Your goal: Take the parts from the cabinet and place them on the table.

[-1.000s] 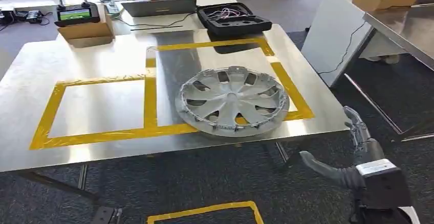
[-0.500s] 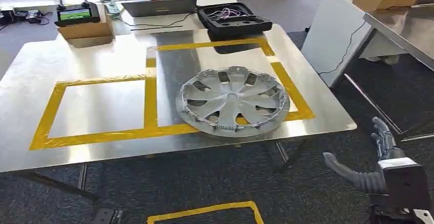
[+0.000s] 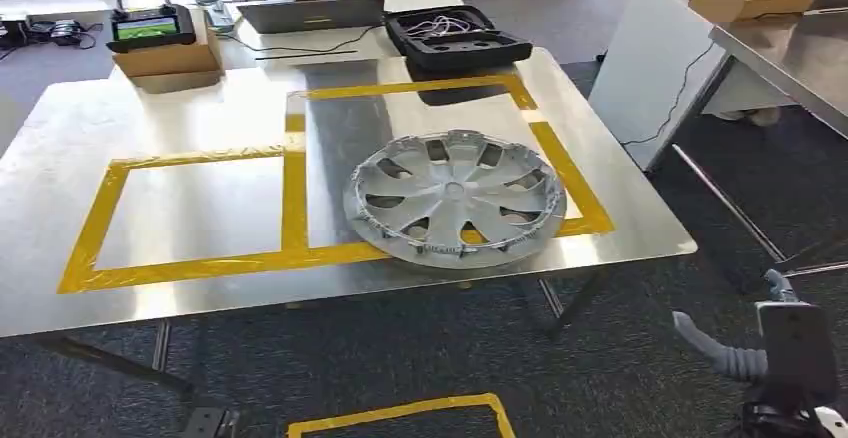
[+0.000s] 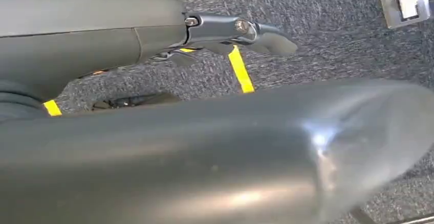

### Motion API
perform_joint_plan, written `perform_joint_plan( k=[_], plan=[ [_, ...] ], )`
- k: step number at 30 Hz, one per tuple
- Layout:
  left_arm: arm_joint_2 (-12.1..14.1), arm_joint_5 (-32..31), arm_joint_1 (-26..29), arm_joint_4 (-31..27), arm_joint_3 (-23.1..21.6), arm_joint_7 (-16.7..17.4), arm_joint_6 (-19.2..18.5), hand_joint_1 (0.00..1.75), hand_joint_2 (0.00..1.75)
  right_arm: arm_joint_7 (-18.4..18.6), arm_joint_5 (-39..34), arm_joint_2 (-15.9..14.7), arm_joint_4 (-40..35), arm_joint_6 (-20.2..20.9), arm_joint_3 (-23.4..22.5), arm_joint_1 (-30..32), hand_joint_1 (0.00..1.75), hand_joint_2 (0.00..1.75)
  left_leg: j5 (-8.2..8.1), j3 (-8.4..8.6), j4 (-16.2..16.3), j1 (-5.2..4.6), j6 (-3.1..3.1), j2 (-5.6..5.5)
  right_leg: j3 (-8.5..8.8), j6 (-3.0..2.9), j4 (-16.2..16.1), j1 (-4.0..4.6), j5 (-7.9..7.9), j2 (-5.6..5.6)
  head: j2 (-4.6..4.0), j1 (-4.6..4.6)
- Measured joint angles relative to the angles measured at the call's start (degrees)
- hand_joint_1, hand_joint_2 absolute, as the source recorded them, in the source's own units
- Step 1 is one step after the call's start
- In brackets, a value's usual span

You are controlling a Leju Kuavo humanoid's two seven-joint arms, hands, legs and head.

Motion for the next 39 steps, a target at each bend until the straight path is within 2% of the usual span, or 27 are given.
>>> perform_joint_plan(
  k=[6,15,26,37,39],
  plan=[
    [-0.2,0.0,-0.1,0.0,0.5,0.2,0.2,0.0,0.0,-0.2,2.7,3.5,6.2,1.6,-5.6,-1.6,0.0,1.75,-0.01,0.02,0.0,-0.01,0.0,0.0,0.04,0.0,0.0,-0.01,-0.02,0.0,0.0,0.0],
    [-0.5,-0.3,-0.2,-0.1,0.5,1.1,0.8,0.0,0.0,-1.1,9.1,5.6,18.1,1.0,-10.2,-4.8,0.0,1.75,-0.04,0.09,0.0,-0.01,0.01,0.03,0.09,0.0,0.0,-0.01,-0.05,0.01,0.0,0.0],
    [-0.5,-1.5,-0.2,-0.1,0.5,1.1,-0.6,0.0,0.0,-1.9,11.8,6.4,31.4,1.0,-11.6,-7.6,0.0,1.75,-0.06,0.1,0.0,-0.01,0.01,0.03,0.11,-0.01,0.0,0.0,-0.06,0.01,0.0,0.0],
    [-0.5,-1.9,-0.3,-0.1,0.5,1.1,-0.6,0.0,0.0,-2.0,12.0,6.5,36.9,1.1,-11.6,-9.1,0.0,1.75,-0.07,0.1,0.0,-0.01,0.02,0.03,0.12,0.0,0.0,-0.01,-0.07,0.0,0.0,0.0],
    [-0.5,-1.7,-0.3,-0.1,0.5,1.3,-0.6,0.0,0.0,-2.0,11.9,6.5,37.5,1.1,-11.3,-9.2,0.0,1.75,-0.13,0.08,0.0,-0.06,0.11,0.03,0.18,0.01,-0.1,-0.25,-0.06,0.0,0.0,0.0]
  ],
)
